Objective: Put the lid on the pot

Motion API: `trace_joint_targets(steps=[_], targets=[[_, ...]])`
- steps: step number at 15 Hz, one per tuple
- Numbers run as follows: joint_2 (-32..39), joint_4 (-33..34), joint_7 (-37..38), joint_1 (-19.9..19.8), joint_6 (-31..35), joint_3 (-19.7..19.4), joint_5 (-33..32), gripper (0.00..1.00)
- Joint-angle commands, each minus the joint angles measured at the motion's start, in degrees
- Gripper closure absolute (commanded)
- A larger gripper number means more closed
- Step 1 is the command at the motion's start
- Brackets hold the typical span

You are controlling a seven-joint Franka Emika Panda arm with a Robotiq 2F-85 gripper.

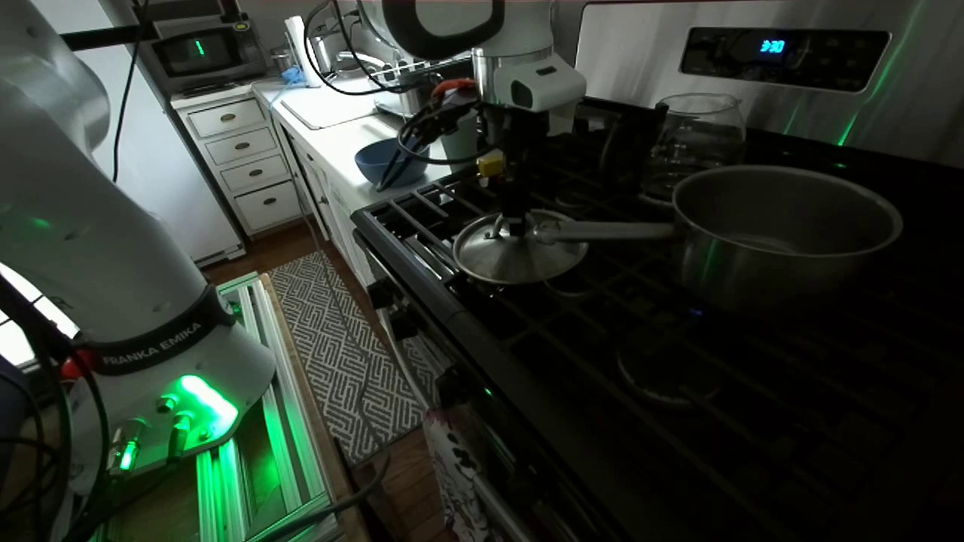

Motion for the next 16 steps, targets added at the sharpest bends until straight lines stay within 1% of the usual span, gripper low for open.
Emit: trace_joint_targets(steps=[1,2,3,5,6,7,8,11,14,16], targets=[[-2.0,0.5,4.0,1.3,-4.2,-1.4,-2.3,0.68],[-2.7,0.4,4.9,1.2,-5.7,-1.5,-3.2,0.77],[-3.3,0.6,5.5,1.2,-7.4,-1.5,-3.8,0.83],[-4.8,0.8,4.9,1.2,-11.4,-1.2,-3.8,0.97],[-5.7,1.2,4.7,1.3,-13.6,-1.0,-4.2,0.99],[-6.7,2.0,4.2,1.3,-15.8,-0.9,-4.2,1.00],[-7.7,2.8,4.1,1.2,-17.8,-0.8,-4.3,0.96],[-10.0,6.3,3.9,0.8,-22.5,-0.5,-5.1,0.96],[-11.1,11.8,3.4,0.1,-28.4,-0.6,-6.9,0.96],[-10.8,16.0,5.8,-1.0,-32.0,-0.9,-9.0,0.96]])
